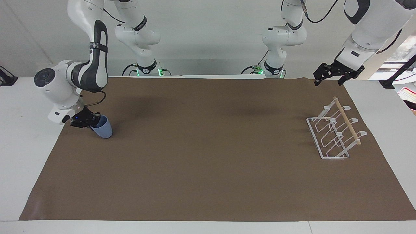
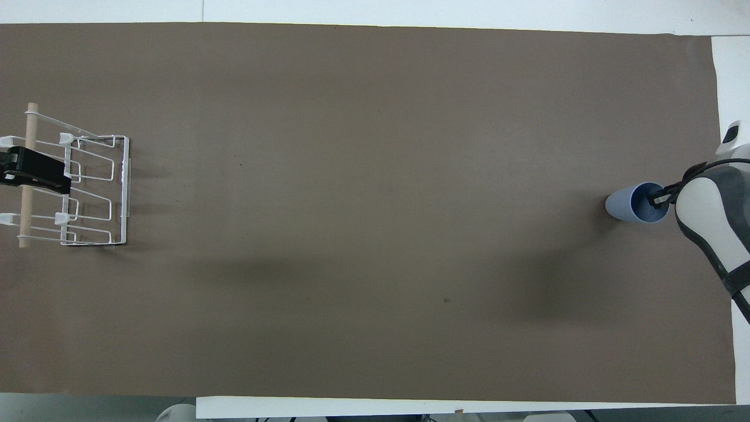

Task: Hang cup on cup holder
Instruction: 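Grasp the light blue cup rim with the right gripper, then lift the cup toward center with the right gripper while the left gripper approaches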

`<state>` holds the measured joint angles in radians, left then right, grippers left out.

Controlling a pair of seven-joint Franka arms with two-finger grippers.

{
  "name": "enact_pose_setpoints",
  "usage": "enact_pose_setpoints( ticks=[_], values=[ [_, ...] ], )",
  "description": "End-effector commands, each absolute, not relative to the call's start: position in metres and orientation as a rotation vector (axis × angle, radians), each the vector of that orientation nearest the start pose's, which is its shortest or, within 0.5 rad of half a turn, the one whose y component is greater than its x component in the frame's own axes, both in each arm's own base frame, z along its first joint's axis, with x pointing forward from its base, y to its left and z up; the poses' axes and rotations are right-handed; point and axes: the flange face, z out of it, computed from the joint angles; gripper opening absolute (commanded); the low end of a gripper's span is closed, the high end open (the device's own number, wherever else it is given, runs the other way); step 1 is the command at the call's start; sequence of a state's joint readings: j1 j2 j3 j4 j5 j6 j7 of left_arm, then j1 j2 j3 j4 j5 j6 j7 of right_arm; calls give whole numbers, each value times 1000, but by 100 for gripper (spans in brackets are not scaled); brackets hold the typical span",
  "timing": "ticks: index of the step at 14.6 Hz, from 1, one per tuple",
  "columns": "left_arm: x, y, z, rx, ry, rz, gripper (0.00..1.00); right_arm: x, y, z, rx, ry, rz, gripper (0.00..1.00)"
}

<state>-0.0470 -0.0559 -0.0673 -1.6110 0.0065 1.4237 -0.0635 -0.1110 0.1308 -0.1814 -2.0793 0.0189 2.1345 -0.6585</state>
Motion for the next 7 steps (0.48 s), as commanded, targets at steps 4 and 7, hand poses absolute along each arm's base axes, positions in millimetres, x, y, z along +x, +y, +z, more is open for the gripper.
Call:
enact_pose_setpoints(
  ticks=[4, 7],
  values=[
    [500, -66, 622, -3086, -257, 232, 100, 558, -85, 420, -2643, -473, 81, 0],
    [496, -92, 622, -3065, -536, 248, 100, 559, -18, 424, -2438, -381, 94, 0]
  ],
)
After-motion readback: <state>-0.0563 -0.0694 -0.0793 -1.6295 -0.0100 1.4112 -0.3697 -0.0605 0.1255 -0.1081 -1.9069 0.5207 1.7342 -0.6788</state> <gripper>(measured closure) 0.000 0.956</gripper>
